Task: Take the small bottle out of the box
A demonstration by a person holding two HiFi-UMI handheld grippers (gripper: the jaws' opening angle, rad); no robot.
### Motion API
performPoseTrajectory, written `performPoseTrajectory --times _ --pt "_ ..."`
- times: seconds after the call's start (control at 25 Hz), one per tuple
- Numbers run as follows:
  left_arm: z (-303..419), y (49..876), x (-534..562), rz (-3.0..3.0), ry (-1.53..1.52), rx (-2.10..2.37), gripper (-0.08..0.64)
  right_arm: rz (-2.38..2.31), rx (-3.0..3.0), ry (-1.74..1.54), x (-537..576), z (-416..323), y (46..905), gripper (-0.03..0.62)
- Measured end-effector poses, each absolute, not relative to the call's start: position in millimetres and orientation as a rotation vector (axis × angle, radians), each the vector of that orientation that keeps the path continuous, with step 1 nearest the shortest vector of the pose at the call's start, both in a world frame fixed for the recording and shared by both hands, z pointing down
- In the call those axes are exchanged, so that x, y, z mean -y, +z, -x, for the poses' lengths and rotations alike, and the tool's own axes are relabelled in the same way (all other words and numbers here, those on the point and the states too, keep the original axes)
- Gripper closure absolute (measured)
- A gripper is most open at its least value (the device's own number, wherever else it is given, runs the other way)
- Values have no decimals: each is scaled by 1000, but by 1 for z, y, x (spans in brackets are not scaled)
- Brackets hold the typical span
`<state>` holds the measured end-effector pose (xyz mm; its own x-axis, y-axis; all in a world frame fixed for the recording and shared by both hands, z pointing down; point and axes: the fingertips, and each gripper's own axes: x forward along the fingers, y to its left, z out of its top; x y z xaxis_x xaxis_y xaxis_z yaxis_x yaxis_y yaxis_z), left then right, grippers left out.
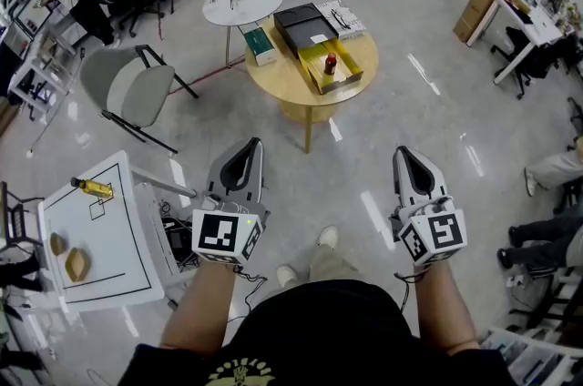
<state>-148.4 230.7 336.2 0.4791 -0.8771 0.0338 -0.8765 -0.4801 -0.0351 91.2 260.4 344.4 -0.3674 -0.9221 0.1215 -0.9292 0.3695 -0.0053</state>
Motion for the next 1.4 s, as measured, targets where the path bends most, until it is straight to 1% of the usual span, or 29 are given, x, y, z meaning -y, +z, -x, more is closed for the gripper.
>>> performPoseTrajectory --times 0.68,1.04,1.4 --pt "105 326 -143 2662 2 -1634 546 -1692 2555 99 -175 -144 343 578" --pt "85 314 -135 2602 -42 -1659 546 -1584 2635 74 -148 -151 338 579" --pt "87 313 -130 2544 -56 -1692 546 -1571 2653 62 -135 -152 335 580"
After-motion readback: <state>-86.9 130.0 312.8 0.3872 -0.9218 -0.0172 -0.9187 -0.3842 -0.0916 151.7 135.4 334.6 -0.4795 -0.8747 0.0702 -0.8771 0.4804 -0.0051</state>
